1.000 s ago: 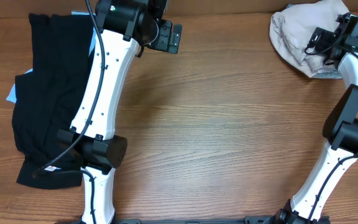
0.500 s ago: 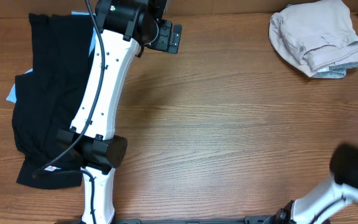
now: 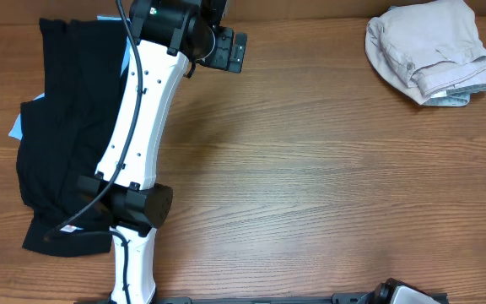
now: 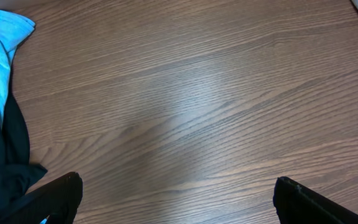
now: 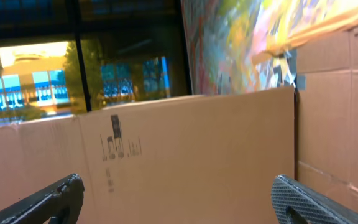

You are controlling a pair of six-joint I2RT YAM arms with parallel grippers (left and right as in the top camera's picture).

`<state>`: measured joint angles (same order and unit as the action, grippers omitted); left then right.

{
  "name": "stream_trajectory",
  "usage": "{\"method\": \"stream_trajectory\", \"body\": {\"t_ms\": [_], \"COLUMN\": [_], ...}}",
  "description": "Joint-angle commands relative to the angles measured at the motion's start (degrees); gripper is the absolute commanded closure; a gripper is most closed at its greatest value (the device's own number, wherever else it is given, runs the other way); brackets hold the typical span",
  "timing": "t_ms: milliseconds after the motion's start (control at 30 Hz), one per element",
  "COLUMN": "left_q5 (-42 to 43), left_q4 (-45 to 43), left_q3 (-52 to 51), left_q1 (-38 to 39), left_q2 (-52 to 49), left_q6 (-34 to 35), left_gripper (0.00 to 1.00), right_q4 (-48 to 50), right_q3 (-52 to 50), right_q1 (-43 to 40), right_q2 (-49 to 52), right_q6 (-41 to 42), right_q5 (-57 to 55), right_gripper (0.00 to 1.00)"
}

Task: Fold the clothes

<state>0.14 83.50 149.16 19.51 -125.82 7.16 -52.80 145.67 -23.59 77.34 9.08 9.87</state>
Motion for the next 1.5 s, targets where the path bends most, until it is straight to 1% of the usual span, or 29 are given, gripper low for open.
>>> {"method": "stream_trajectory", "body": {"t_ms": [0,267,300,467,600,867,1000,1200,1300,1467], "left_q5": [-0.35,-0.35,-0.35,-0.35,-0.35,-0.35,-0.35,-0.35,-0.35,-0.35], "left_q4": [-0.20,-0.20,-0.20,-0.20,-0.20,-0.20,-0.20,-0.20,-0.20,-0.20], "left_q3": [-0.22,-0.22,-0.22,-0.22,-0.22,-0.22,-0.22,-0.22,-0.22,-0.22], "left_q1": [0.76,0.76,0.76,0.76,0.76,0.76,0.76,0.76,0.76,0.76], "left_q2": [-0.50,-0.50,-0.50,-0.50,-0.50,-0.50,-0.50,-0.50,-0.50,-0.50], "left_q6": [0.59,0.59,0.59,0.59,0.59,0.59,0.59,0.59,0.59,0.59], "left_gripper": [0.00,0.00,0.00,0.00,0.00,0.00,0.00,0.00,0.00,0.00], "right_q4": [-2.27,-14.19,-14.27,-5.57,-3.50,2.14,7.39,23.39,29.24,34.91], "right_q3": [-0.70,-0.70,-0.70,-0.70,-1.40,-9.70,-18.47,-37.90,-47.25,-62.27], "right_q1": [-0.11,-0.11,-0.04,5.20,8.37,13.33,17.59,22.45,23.76,26.56], "right_q2": [-1.92,-3.74,-3.74,-4.11,-4.11,-4.24,-5.81,-11.02,-14.01,-19.39], "right_q6": [0.59,0.59,0.61,2.49,3.41,3.43,3.39,3.39,3.39,3.39], "right_q5": [-0.11,-0.13,-0.09,1.27,2.82,5.46,5.20,5.18,4.79,-1.62], "right_gripper": [0.00,0.00,0.00,0.00,0.00,0.00,0.00,0.00,0.00,0.00]}}
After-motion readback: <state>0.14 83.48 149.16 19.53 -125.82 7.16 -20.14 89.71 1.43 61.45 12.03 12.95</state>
